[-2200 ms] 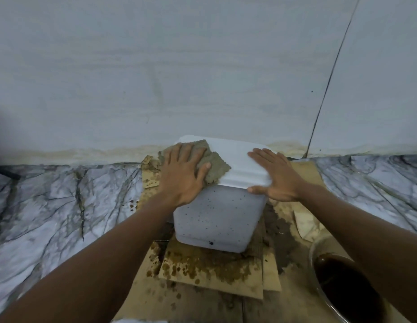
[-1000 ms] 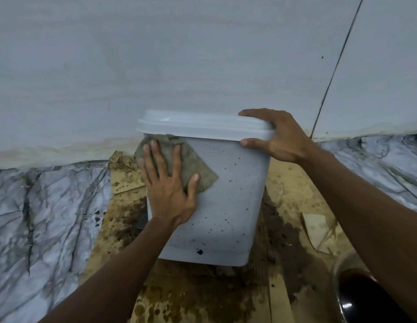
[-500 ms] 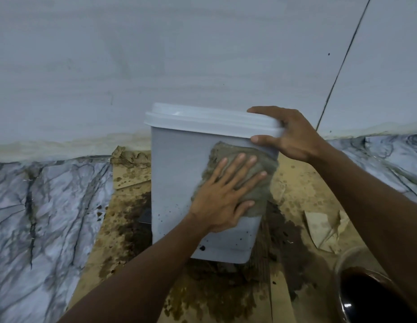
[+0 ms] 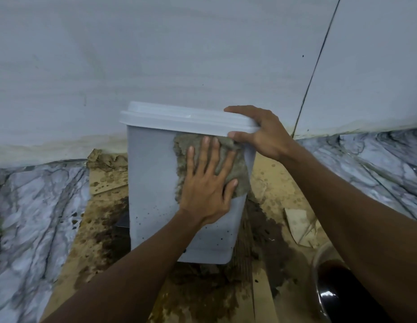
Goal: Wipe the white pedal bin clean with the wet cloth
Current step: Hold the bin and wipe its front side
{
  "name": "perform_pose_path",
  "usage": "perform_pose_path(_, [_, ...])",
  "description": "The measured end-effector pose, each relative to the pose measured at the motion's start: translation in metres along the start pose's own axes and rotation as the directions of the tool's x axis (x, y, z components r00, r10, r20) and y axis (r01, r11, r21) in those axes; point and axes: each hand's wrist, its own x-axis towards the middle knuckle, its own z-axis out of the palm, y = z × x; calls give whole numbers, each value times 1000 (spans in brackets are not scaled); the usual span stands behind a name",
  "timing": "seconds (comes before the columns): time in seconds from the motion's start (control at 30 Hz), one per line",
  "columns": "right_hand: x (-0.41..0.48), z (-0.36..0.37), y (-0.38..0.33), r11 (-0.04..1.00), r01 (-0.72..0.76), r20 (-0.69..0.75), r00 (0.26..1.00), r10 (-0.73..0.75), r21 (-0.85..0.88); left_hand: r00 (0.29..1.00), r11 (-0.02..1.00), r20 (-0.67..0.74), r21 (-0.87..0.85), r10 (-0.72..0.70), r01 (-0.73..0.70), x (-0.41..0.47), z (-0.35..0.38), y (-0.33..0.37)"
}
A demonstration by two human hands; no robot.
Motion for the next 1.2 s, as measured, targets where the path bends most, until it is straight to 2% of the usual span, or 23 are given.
perform_pose_path(0.23, [-2, 1, -1, 996, 4, -5, 1000, -4, -93, 968, 968, 14, 28, 251, -251, -8, 5, -1])
perform_pose_path(0.37, [-2, 0, -2, 996, 8, 2, 1000, -8, -88, 931, 933, 91, 34, 354, -359, -38, 13, 6])
perform_pose_path(0.47, [-4, -1, -2, 996, 10, 11, 1000, -9, -92, 873, 890, 206, 16, 442, -455, -70, 23, 6])
perform_pose_path(0.57, [-5, -1, -1, 995, 19, 8, 1000, -18, -101, 774, 813, 304, -2, 555, -582, -102, 30, 5])
perform_pose_path(0.63, [-6, -1, -1, 995, 21, -2, 1000, -22, -102, 743, 789, 326, -14, 584, -614, -108, 30, 1])
perform_pose_path(0.7, [-6, 0, -2, 995, 22, -8, 1000, -23, -100, 771, 810, 286, -34, 569, -585, -92, 25, -4])
perform_pose_path(0.73, [-6, 1, -2, 995, 20, -11, 1000, -21, -95, 809, 840, 252, -30, 530, -541, -79, 21, -6])
perform_pose_path(0.83, [-7, 3, -6, 995, 24, -16, 1000, -26, -93, 940, 945, 117, 30, 321, -326, -33, 5, -9])
perform_pose_path(0.9, [-8, 3, -7, 993, 37, -18, 999, -39, -115, 970, 970, 56, 37, 238, -240, -21, 1, -5])
perform_pose_path(0.97, [-8, 2, -6, 993, 30, -20, 999, -33, -112, 962, 963, 62, 30, 264, -267, -28, 6, 1])
perform_pose_path(1.07, [-8, 2, -4, 996, 14, -16, 1000, -16, -89, 879, 897, 191, -17, 437, -442, -71, 23, 6])
perform_pose_path(1.2, [-8, 1, -3, 995, 17, -22, 1000, -19, -94, 604, 668, 385, -47, 698, -742, -128, 34, -8])
